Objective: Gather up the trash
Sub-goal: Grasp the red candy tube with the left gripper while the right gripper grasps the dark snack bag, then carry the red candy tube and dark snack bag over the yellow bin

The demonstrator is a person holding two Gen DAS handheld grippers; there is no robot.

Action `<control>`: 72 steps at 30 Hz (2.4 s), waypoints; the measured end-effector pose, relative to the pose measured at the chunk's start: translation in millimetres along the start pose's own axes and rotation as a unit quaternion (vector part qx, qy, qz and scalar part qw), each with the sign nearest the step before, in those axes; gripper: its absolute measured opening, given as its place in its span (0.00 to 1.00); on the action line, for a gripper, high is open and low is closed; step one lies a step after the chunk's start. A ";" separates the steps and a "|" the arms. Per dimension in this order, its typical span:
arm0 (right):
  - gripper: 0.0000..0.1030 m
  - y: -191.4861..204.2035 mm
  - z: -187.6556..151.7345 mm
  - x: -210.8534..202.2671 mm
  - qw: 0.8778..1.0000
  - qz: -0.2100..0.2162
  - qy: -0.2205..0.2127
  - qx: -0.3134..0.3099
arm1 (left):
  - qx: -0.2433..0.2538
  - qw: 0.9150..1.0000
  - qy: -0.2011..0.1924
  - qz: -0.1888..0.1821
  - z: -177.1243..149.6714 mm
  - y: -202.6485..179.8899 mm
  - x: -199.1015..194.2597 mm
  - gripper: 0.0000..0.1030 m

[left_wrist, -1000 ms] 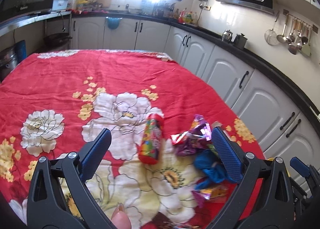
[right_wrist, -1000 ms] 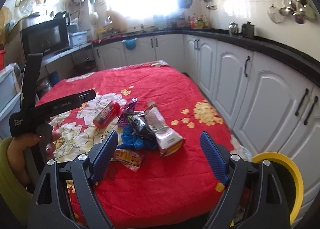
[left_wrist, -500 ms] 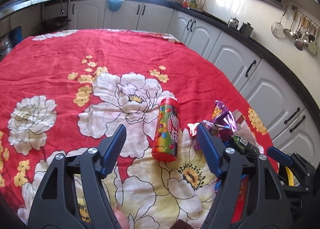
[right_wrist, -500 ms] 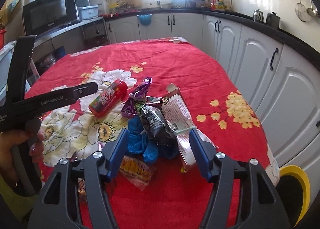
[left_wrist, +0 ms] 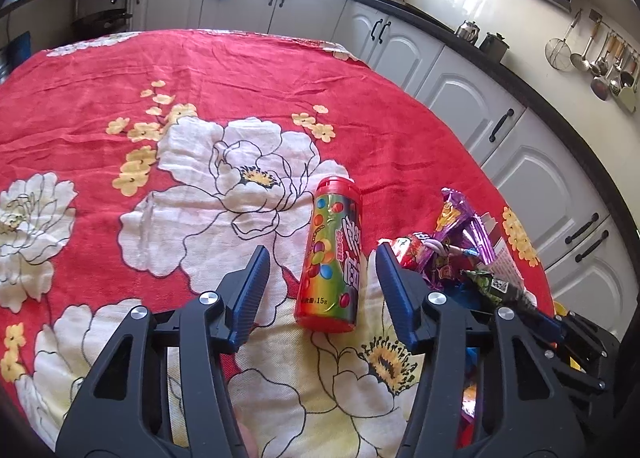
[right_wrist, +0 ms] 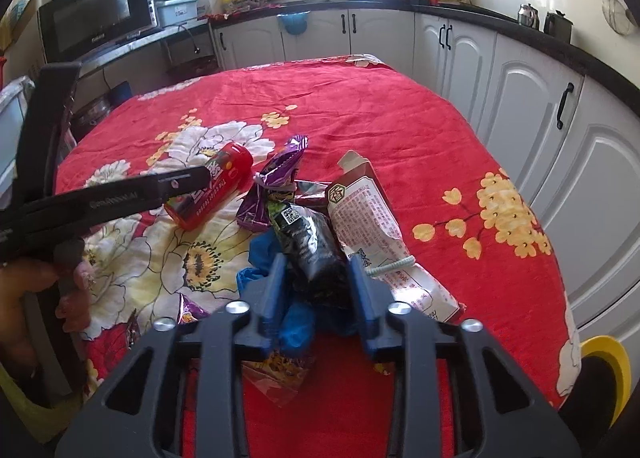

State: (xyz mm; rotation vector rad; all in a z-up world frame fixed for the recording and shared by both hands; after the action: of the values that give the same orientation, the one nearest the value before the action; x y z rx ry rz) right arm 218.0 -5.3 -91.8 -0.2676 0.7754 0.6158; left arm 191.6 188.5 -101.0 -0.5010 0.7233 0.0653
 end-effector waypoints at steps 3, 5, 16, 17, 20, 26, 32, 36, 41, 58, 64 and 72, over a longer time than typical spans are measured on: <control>0.22 -2.7 -3.1 -4.2 1.000 0.011 0.000 0.012 | -0.004 1.000 0.007 0.001 -1.5 2.7 5.7 0.37; 0.22 -5.1 -5.9 -8.6 1.000 0.018 -0.001 0.023 | -0.009 1.000 0.012 -0.006 -3.4 4.8 9.1 0.37; 0.21 -16.7 -16.8 -42.7 0.996 0.048 -0.024 0.078 | -0.017 0.999 0.027 -0.037 -10.4 5.3 12.6 0.24; 0.21 -17.9 -17.4 -45.4 0.995 0.049 -0.026 0.081 | -0.017 0.999 0.028 -0.038 -10.9 5.1 12.1 0.24; 0.21 -23.2 -19.2 -52.3 0.994 0.049 -0.031 0.091 | -0.020 0.998 0.030 -0.042 -12.5 5.5 9.0 0.22; 0.20 -30.5 -23.5 -65.6 0.992 0.053 -0.039 0.109 | -0.039 0.998 0.021 -0.049 -13.0 8.6 -5.4 0.21; 0.18 -37.8 -26.1 -79.2 0.990 0.052 -0.051 0.119 | -0.023 0.998 -0.002 -0.057 -6.2 -7.5 -26.2 0.21; 0.17 -45.7 -30.3 -89.4 0.988 0.050 -0.058 0.131 | -0.009 0.997 -0.018 -0.068 -2.9 -23.9 -40.8 0.21; 0.17 -58.9 -35.0 -102.1 0.986 0.043 -0.067 0.146 | 0.012 0.996 -0.034 -0.086 0.2 -47.0 -57.8 0.21; 0.17 -112.2 -54.7 -140.9 0.977 0.003 -0.096 0.190 | 0.084 0.986 -0.028 -0.139 -20.6 -125.9 -73.3 0.21; 0.17 -122.1 -60.4 -151.1 0.975 -0.008 -0.103 0.195 | 0.105 0.982 -0.018 -0.154 -33.1 -146.1 -72.8 0.21; 0.17 -135.6 -70.1 -163.0 0.974 -0.024 -0.107 0.198 | 0.130 0.977 -0.010 -0.171 -46.3 -168.2 -74.1 0.21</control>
State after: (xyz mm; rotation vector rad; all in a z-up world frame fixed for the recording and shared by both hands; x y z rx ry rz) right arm 170.6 -212.0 -22.1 0.1453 0.6643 0.4244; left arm 145.4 27.5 -12.4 -0.3676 0.6068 -0.3429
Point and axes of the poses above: each gripper's, at about its wrist camera, not at the fingertips, and x roughly the way its jaws point, y to its left, z to its top, the point moved 2 cm from there along x, roughly the way its jaws point, and after that the axes turned 10 degrees about -z, right-handed, at the moved point
